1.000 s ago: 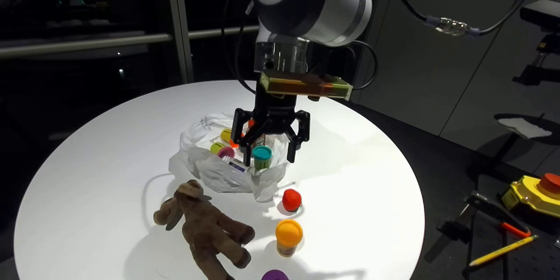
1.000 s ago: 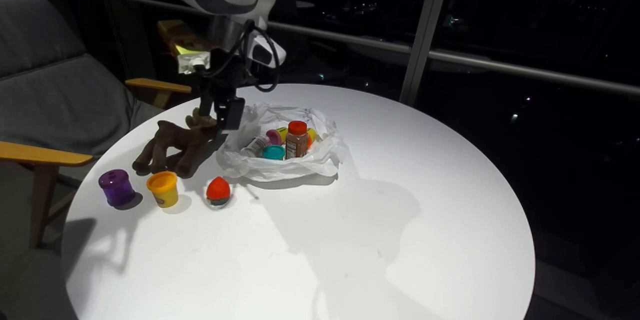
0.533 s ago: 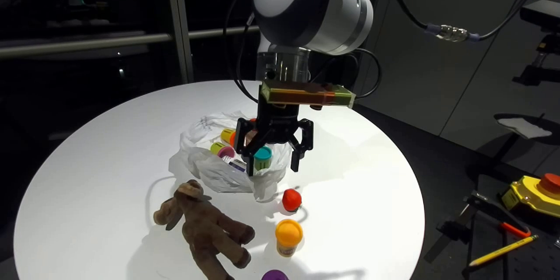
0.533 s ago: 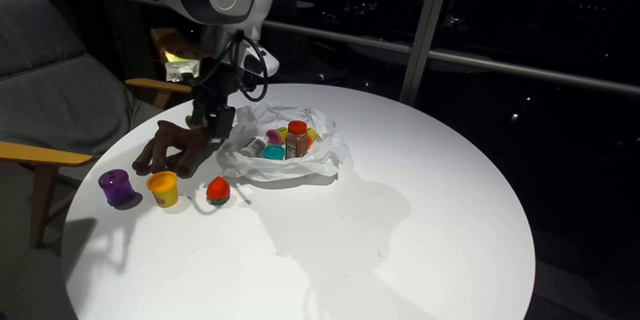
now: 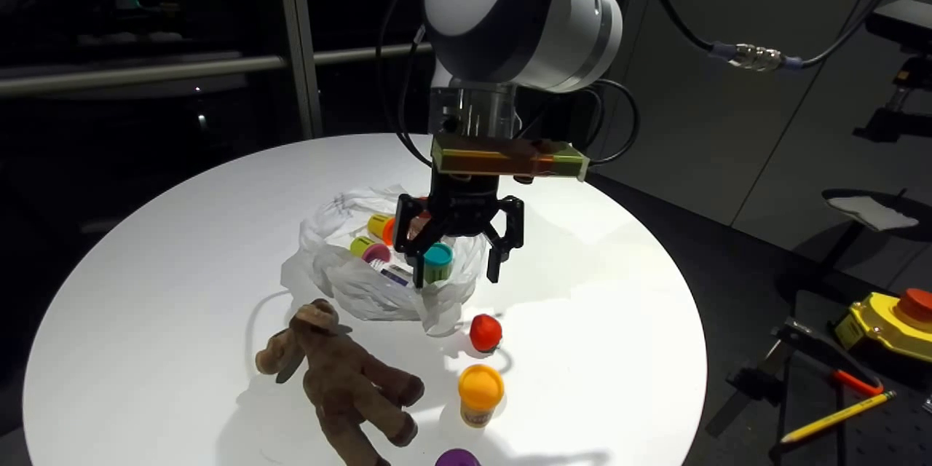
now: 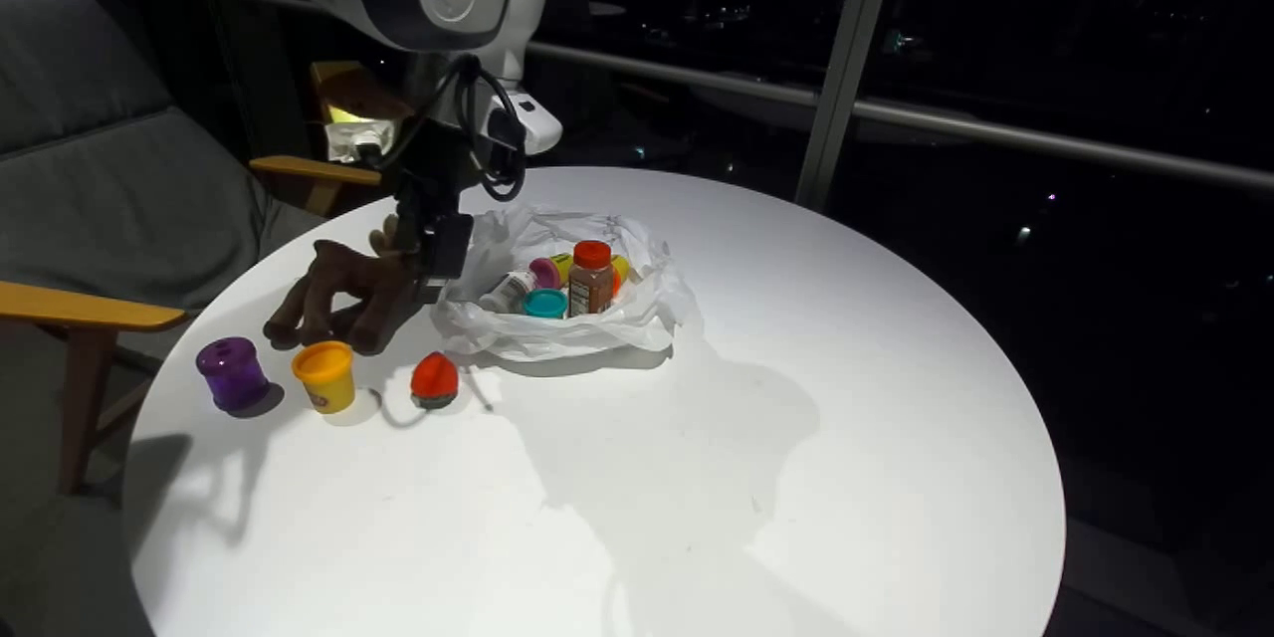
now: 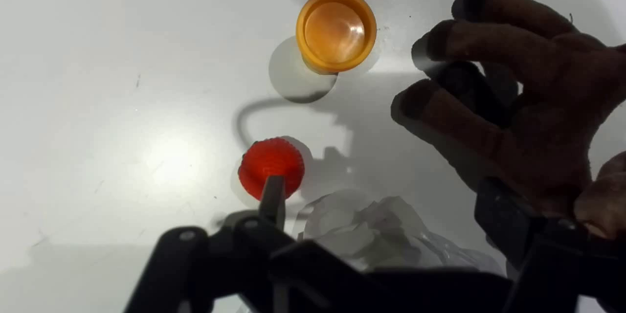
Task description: Put the object on the table in the plastic bag
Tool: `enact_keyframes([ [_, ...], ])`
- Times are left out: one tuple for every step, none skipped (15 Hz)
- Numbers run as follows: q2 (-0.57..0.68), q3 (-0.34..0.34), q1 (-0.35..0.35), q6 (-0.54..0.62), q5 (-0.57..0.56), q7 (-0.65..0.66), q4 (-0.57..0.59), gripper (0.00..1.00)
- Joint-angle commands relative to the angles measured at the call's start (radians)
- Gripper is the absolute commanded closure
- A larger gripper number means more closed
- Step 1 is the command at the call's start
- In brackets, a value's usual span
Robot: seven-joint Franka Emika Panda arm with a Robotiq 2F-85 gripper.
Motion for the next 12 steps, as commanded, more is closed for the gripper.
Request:
enact_keyframes([
  [-0.05, -0.062, 0.068, 0.034, -0.044, 0.151, -0.042, 0.0],
  [-0.048, -0.069, 0.079, 0.034, -0.056, 0.184, -0.046, 0.0],
  [-0.045, -0.074, 0.086, 0.024, -0.068, 0.212, -0.049, 0.0],
  [-0.04, -0.078, 0.094, 0.025, -0.081, 0.24, -0.055, 0.0],
  [-0.038, -0.081, 0.101, 0.026, -0.093, 0.267, -0.06, 0.0],
  [-0.032, -0.083, 0.106, 0.024, -0.107, 0.288, -0.067, 0.0],
  [-0.03, -0.082, 0.107, 0.026, -0.116, 0.3, -0.075, 0.0],
  [-0.029, -0.077, 0.107, 0.026, -0.123, 0.305, -0.084, 0.0],
  [-0.029, -0.073, 0.106, 0.023, -0.128, 0.305, -0.092, 0.0],
  [-0.027, -0.068, 0.104, 0.025, -0.13, 0.296, -0.101, 0.0],
  [-0.029, -0.062, 0.101, 0.025, -0.126, 0.283, -0.111, 0.0],
  [-0.031, -0.054, 0.097, 0.036, -0.121, 0.264, -0.122, 0.0],
])
